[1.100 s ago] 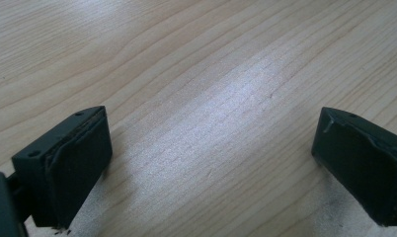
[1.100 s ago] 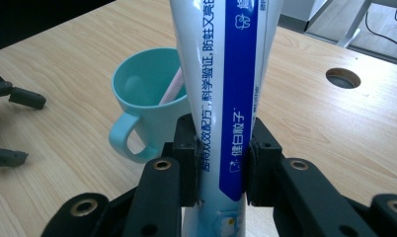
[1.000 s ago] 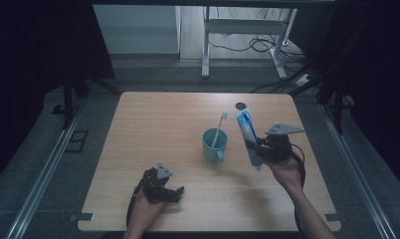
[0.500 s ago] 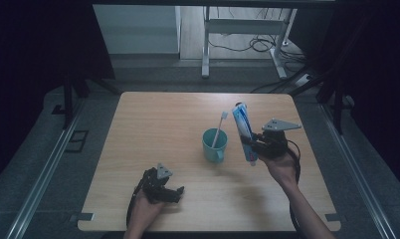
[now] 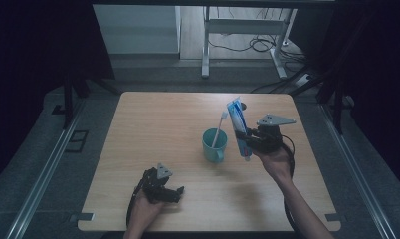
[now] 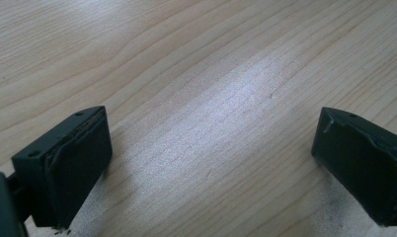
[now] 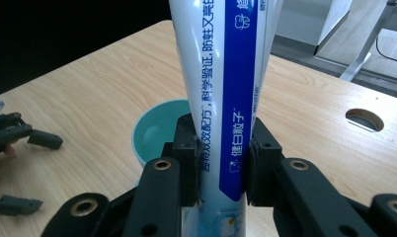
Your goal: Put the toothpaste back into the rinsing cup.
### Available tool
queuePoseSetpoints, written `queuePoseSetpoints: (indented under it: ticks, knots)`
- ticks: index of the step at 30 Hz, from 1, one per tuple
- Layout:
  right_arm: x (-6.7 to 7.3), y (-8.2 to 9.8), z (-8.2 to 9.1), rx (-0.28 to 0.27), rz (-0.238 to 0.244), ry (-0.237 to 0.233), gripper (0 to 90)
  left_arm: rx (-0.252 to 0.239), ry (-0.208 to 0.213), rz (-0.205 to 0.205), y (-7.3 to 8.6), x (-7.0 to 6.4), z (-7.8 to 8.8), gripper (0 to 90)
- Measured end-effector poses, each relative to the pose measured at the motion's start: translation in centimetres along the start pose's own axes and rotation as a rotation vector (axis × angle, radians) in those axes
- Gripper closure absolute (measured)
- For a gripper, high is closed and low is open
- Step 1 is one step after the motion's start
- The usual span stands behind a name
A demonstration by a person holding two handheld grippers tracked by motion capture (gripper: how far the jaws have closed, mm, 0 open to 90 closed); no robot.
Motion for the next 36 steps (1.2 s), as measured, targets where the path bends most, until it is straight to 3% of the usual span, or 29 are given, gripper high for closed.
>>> queuePoseSetpoints:
  ticks: [15,36]
  knots:
    - [0.4,-1.7,-1.2,-0.034,-0.026,-0.023,71.8,0.001,0.0,0.0,0.0,0.0,0.0,1.9]
    - [1.7,-4.7,-3.1,-0.085,-0.014,-0.042,71.9,-0.002,0.001,0.003,0.0,0.0,0.0,1.9]
Point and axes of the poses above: each handheld gripper's, and its own axes: z roughly backward along the jaws, y roughly out of its underside, x roughly to its left, the point moved 9 cm from there along -z, roughly forward along the jaws, and after that the axes turned 2 degrees about y, right-handed, at the moved point
